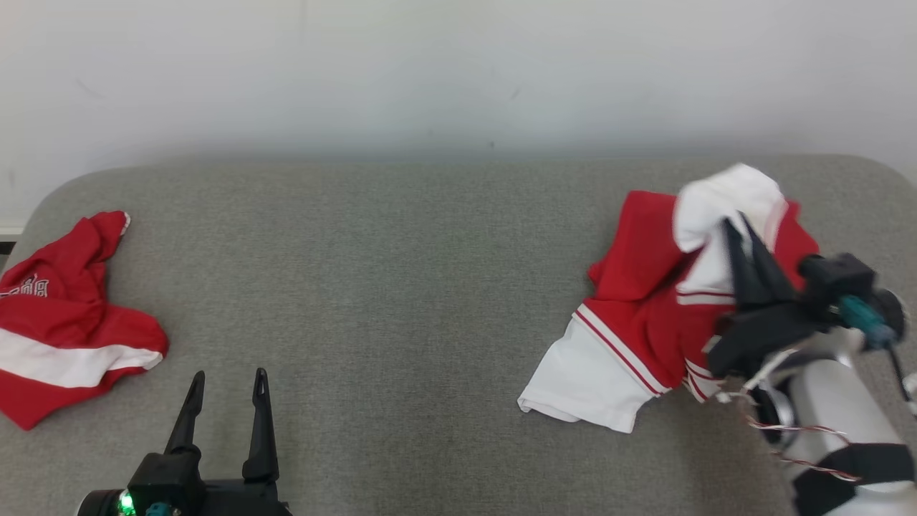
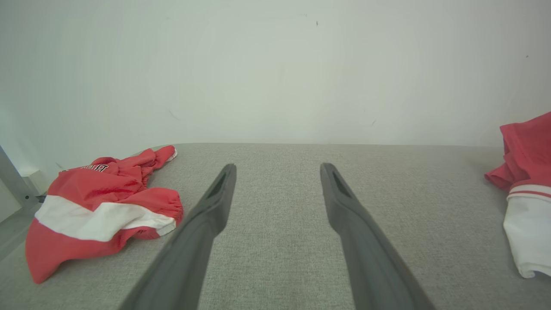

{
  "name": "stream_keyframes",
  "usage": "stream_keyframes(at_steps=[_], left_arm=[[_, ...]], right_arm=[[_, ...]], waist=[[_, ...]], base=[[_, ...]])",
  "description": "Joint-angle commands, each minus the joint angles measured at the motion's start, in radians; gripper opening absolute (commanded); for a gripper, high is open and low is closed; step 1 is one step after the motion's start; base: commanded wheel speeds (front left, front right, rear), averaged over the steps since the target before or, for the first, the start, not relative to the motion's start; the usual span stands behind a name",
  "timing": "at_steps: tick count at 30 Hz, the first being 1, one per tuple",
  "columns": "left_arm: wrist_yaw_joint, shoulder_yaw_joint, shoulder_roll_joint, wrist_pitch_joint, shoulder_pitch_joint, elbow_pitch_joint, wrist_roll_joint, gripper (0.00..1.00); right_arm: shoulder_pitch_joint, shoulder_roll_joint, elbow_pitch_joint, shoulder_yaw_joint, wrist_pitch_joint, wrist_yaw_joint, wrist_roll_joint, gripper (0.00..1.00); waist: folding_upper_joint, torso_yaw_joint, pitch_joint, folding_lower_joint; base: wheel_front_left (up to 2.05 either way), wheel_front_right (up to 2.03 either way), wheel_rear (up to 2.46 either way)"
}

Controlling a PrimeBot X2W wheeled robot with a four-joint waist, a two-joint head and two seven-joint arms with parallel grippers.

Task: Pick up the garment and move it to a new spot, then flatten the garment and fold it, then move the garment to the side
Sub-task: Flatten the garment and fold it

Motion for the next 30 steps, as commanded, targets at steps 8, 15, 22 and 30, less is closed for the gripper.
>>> stream_keyframes(at_steps=[8, 15, 22, 30], left_arm=[[-0.009, -0.008, -0.011, -0.003, 0.009, 0.006, 0.009, 1.0], [-0.023, -0.036, -0.027, -0.003, -0.025, 0.025, 0.012, 1.0], [-0.024, -0.034, -0.035, -0.003, -0.032, 0.041, 0.009, 1.0], [-0.016, 0.004, -0.022, -0.003, 0.007, 0.027, 0.006, 1.0]], right_arm=[[-0.077, 0.11, -0.064, 0.239, 0.035, -0.002, 0.014, 0.0], [-0.132, 0.188, 0.085, 0.447, 0.024, -0.002, 0.055, 0.0], [-0.174, 0.226, 0.234, 0.533, -0.04, -0.002, 0.127, 1.0], [-0.15, 0.15, 0.143, 0.497, -0.072, -0.002, 0.173, 1.0]], waist=[[-0.0001, 0.058, -0.016, 0.0], [-0.0001, 0.119, -0.002, 0.0], [-0.0001, 0.125, -0.006, 0.0], [-0.0001, 0.067, -0.028, 0.0]], base=[[0.0, 0.0, 0.0], [0.0, 0.0, 0.0], [0.0, 0.0, 0.0], [0.0, 0.0, 0.0]])
